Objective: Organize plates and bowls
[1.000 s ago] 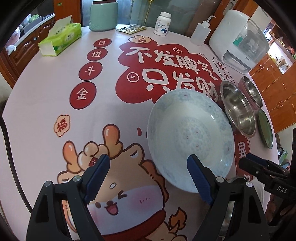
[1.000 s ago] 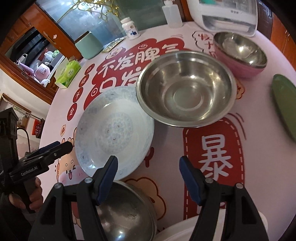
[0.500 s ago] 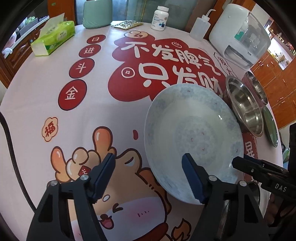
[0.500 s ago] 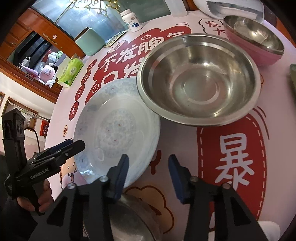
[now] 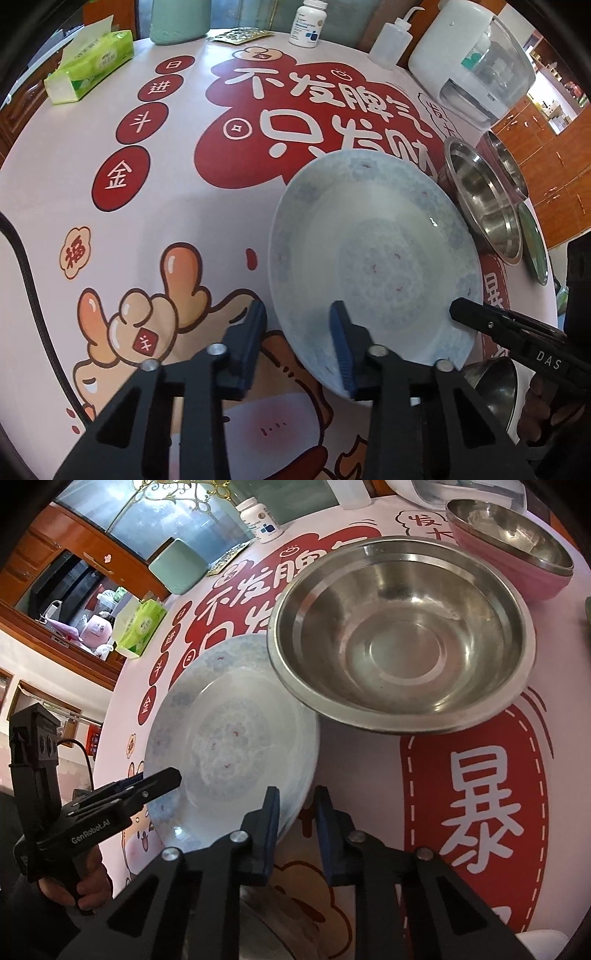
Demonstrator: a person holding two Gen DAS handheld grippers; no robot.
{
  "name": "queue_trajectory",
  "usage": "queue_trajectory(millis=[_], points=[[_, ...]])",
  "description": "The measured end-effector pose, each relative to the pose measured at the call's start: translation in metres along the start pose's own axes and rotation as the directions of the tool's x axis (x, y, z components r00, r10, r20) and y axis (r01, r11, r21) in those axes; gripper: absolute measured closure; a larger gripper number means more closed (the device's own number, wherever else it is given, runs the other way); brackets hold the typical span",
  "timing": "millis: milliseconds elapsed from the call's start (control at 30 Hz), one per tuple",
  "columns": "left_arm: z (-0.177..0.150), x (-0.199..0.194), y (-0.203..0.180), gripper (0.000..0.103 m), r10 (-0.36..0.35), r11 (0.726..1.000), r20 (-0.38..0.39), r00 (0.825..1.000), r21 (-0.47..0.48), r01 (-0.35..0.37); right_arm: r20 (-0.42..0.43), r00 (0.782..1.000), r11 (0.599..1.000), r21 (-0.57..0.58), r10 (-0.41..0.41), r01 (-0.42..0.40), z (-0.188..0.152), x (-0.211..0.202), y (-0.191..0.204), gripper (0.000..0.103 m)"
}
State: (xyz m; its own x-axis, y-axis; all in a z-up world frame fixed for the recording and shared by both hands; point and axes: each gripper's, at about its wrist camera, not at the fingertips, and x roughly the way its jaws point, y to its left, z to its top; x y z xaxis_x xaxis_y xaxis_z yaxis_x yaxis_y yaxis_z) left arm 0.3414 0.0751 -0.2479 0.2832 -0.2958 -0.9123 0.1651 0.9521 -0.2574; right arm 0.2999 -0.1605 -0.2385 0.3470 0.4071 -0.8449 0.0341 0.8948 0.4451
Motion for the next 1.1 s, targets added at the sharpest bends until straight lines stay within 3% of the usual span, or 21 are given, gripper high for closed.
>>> queue_trajectory(millis=[67, 1100], points=[[-0.0001, 0.0014, -0.0022, 0.082, -0.007, 1.000, -0.002, 1.000, 0.002, 0.007, 0.001, 1.000, 1.000, -0.006, 0.000, 0.000, 0.0008, 0.0016, 0.0013, 0.088], [-0.0021, -0.0025, -0.0065, 0.083, 0.021, 0.998, 0.026, 0.999, 0.062, -0.023, -0.018, 1.000, 0.999, -0.048, -0.003, 0.002, 0.0025, 0.0033, 0.0062, 0.089]])
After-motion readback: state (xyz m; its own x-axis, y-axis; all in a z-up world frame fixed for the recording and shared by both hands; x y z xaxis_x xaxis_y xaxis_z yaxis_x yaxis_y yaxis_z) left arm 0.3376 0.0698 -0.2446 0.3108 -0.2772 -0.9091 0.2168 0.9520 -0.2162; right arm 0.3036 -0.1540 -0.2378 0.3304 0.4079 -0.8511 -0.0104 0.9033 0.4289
